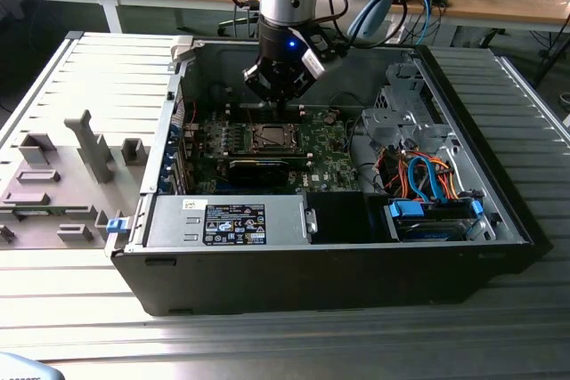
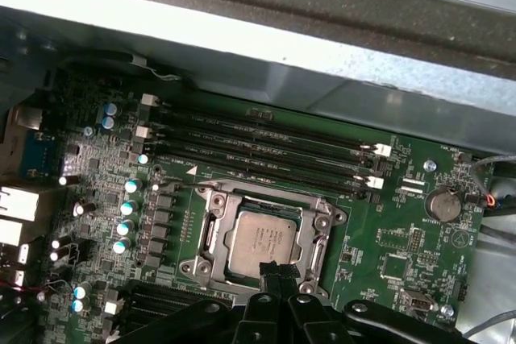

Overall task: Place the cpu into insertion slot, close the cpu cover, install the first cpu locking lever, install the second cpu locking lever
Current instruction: 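Install the first cpu locking lever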

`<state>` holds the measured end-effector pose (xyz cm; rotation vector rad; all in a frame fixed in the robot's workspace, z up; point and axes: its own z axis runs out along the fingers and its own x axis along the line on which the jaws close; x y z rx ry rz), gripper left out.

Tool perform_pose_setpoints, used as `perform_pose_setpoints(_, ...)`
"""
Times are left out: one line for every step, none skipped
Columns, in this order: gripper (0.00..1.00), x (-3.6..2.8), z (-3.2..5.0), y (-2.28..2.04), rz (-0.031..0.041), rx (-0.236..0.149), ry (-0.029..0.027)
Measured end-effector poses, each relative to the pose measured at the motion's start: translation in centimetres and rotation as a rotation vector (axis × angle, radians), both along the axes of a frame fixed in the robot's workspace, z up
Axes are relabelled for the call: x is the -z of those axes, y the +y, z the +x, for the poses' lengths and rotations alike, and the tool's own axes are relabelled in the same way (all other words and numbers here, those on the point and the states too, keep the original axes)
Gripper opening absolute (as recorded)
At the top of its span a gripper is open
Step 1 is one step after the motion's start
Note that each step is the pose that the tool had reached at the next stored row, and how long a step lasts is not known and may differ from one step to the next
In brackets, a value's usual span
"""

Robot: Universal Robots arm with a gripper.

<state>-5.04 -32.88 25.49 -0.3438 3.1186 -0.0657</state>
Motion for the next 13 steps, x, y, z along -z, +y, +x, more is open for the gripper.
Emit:
perform_pose_setpoints(0.11, 0.00, 0.00, 0.00, 0.0000, -0.002, 0.0000)
perform_pose_setpoints(0.11, 0.00, 0.00, 0.00, 0.0000, -0.003, 0.0000)
perform_pose_setpoints(0.11, 0.00, 0.00, 0.00, 0.0000, -0.005, 0.0001)
perform_pose_setpoints(0.11, 0.00, 0.00, 0.00, 0.0000, -0.007, 0.0000)
perform_pose_setpoints(0.11, 0.00, 0.00, 0.00, 0.0000, -0.008, 0.0000)
perform_pose_setpoints(0.11, 0.00, 0.00, 0.00, 0.0000, -0.009, 0.0000)
perform_pose_setpoints(0.11, 0.00, 0.00, 0.00, 0.0000, -0.011, 0.0000)
perform_pose_setpoints(0.11, 0.00, 0.00, 0.00, 0.0000, -0.012, 0.0000)
perform_pose_setpoints(0.11, 0.00, 0.00, 0.00, 0.0000, -0.013, 0.0000)
perform_pose_setpoints(0.11, 0.00, 0.00, 0.00, 0.0000, -0.014, 0.0000)
perform_pose_setpoints(0.11, 0.00, 0.00, 0.00, 0.0001, -0.016, 0.0000)
perform_pose_setpoints(0.11, 0.00, 0.00, 0.00, 0.0000, -0.017, 0.0000)
perform_pose_setpoints(0.11, 0.00, 0.00, 0.00, 0.0000, -0.018, 0.0000)
